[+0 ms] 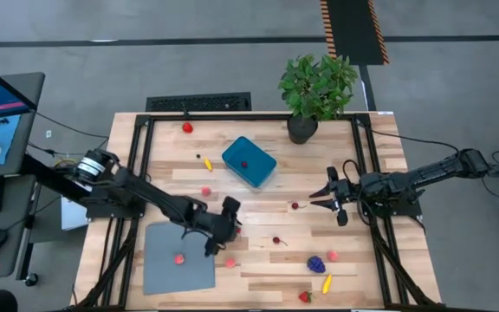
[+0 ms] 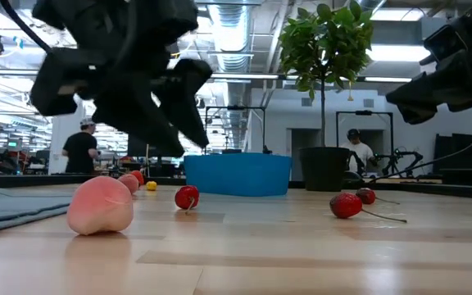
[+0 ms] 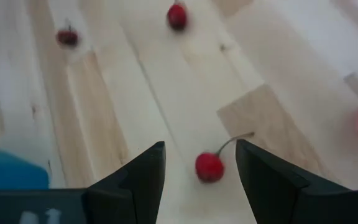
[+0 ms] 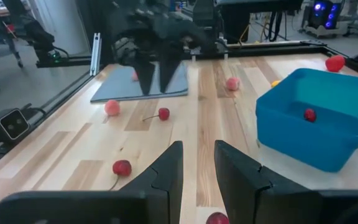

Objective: Pick and placing Produce into tupperware
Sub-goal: Put the bottom left cherry into the container

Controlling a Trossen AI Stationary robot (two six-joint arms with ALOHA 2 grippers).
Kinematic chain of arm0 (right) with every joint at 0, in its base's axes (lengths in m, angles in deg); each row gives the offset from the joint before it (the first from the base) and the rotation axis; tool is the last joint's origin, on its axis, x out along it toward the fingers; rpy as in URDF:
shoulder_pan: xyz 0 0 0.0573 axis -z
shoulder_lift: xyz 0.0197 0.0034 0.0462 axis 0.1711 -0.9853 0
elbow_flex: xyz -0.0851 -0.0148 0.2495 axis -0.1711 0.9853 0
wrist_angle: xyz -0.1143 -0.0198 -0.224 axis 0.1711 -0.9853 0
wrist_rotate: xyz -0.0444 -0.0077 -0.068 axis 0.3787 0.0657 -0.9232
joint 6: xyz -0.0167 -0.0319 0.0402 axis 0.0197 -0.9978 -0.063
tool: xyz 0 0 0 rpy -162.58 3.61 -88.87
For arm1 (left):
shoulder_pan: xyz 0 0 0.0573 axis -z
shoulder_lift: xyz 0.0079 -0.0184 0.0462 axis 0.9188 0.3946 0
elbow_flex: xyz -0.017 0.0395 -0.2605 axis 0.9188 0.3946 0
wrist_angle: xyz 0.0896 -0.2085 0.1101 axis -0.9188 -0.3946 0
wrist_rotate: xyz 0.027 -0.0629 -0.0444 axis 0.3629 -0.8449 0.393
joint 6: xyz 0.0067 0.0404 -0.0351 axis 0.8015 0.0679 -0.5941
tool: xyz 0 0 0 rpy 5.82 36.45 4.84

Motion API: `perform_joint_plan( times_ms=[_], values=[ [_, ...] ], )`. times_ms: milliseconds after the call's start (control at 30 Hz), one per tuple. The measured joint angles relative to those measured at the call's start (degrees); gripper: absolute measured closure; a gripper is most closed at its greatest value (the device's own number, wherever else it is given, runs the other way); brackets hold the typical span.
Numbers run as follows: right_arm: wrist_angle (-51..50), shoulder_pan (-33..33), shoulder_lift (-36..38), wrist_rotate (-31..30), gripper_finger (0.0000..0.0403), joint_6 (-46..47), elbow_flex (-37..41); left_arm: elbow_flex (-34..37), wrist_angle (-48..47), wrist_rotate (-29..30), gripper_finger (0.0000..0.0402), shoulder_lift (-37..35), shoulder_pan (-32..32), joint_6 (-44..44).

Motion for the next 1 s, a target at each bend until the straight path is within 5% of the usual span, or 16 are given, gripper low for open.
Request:
perform_joint_plan(
  times_ms=[267,1000],
  values=[
    [-0.15,0.00,0.00,0.00,0.0290,1.46,0.00,-2.76,-2.02,5.44,0.0214,3.58,2.44,6.06],
    [-0.20,0.00,0.00,0.00,0.0290,4.33,0.02,-5.46,-4.34,1.55,0.0214,8.72,2.64,10.38]
  ],
)
